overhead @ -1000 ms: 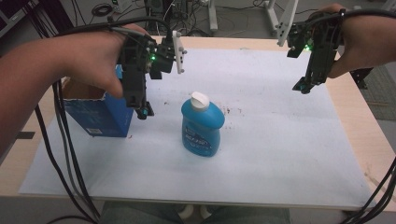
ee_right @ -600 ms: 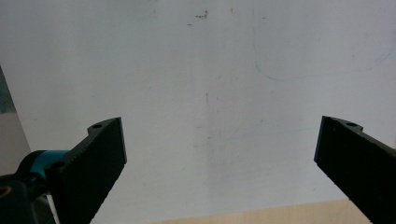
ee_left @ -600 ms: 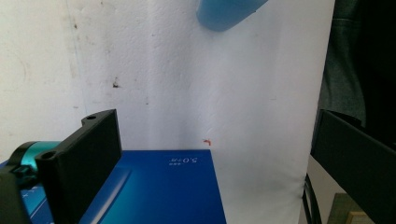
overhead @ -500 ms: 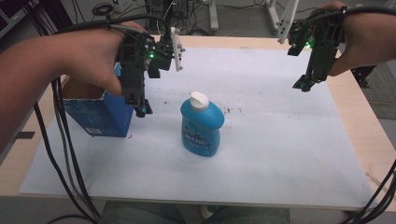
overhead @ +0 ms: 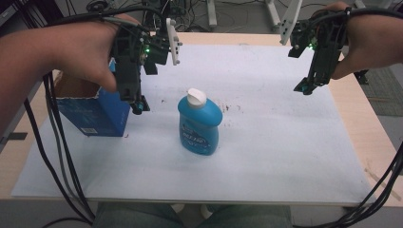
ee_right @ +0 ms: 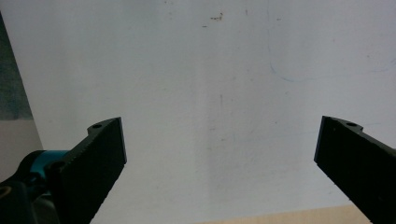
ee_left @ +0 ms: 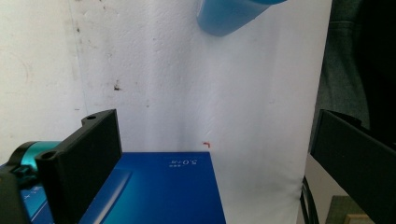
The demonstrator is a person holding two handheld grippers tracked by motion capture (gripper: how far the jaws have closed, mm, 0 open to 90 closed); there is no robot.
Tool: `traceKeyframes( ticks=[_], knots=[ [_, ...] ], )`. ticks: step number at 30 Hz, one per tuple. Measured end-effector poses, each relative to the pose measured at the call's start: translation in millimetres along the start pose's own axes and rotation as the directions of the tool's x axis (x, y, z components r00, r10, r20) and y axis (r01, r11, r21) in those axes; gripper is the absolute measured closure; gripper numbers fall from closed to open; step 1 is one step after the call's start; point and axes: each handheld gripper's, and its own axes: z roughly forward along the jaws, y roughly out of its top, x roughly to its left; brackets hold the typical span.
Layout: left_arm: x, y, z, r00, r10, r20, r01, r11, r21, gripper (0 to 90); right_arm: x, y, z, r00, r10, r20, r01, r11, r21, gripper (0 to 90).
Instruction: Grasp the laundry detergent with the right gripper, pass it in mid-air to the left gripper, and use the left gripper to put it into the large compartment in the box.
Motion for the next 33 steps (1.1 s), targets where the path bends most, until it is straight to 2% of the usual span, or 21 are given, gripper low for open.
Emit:
traceKeyframes(
  ticks=[2,5,7,9,12,13,15,16,22,25,29,32,33],
  knots=[
    [-0.5,0.4,-0.3,1.0000,0.007,0.001,-0.007,1.0000,0.000,1.8,2.1,-1.1,0.8,1.0000,0.000,-0.001,0.000,1.000,-0.010,1.2],
    [-1.8,1.6,-0.8,0.9999,0.013,0.002,-0.013,0.9999,0.007,1.8,14.6,-6.2,0.8,0.9996,0.028,-0.006,-0.028,0.999,-0.038,1.2],
    [-2.8,2.3,-1.5,0.9999,0.011,0.002,-0.011,0.9999,0.006,1.8,17.2,-7.0,0.9,0.9994,0.034,-0.006,-0.034,0.998,-0.048,1.2],
    [-3.1,3.0,-2.3,0.9997,0.024,0.002,-0.024,0.9997,0.006,1.8,27.5,-9.9,2.2,0.9984,0.053,-0.017,-0.054,0.994,-0.097,1.2],
    [-4.6,2.7,-3.3,0.9997,0.025,0.001,-0.025,0.9997,0.002,1.8,34.9,-11.1,3.6,0.9980,0.057,-0.028,-0.060,0.990,-0.129,1.2],
    [-4.7,2.6,-3.8,0.9996,0.029,0.000,-0.029,0.9996,0.003,1.8,42.4,-11.7,6.4,0.9969,0.069,-0.036,-0.074,0.984,-0.165,1.2],
    [-5.0,2.4,-4.0,0.9996,0.028,-0.002,-0.028,0.9996,0.004,1.8,42.4,-11.7,6.4,0.9969,0.069,-0.036,-0.074,0.984,-0.165,1.2],
    [-6.1,1.5,-4.0,0.9996,0.028,-0.004,-0.028,0.9996,0.004,1.8,51.8,-13.0,14.4,0.9963,0.074,-0.044,-0.083,0.968,-0.236,1.2],
    [-6.1,0.0,-5.0,0.9995,0.030,-0.004,-0.030,0.9995,0.000,1.8,66.7,-17.4,37.1,0.9877,0.109,-0.113,-0.142,0.922,-0.359,1.2],
    [-6.2,-0.5,-4.5,0.9995,0.030,-0.002,-0.030,0.9995,0.001,1.8,72.8,-16.7,47.0,0.9844,0.121,-0.128,-0.162,0.906,-0.391,1.2],
    [-5.7,-1.4,-5.1,0.9995,0.032,-0.004,-0.032,0.9995,-0.003,1.8,80.3,-11.9,56.1,0.9822,0.131,-0.135,-0.176,0.895,-0.411,1.2],
    [-5.5,-1.8,-4.9,0.9995,0.030,-0.005,-0.030,0.9995,-0.003,1.8,83.2,-8.0,60.7,0.9807,0.137,-0.140,-0.185,0.879,-0.438,1.2],
    [-5.5,-1.8,-4.9,0.9995,0.030,-0.005,-0.030,0.9995,-0.003,1.8,83.2,-8.0,60.7,0.9807,0.137,-0.140,-0.185,0.879,-0.438,1.2]
  ],
)
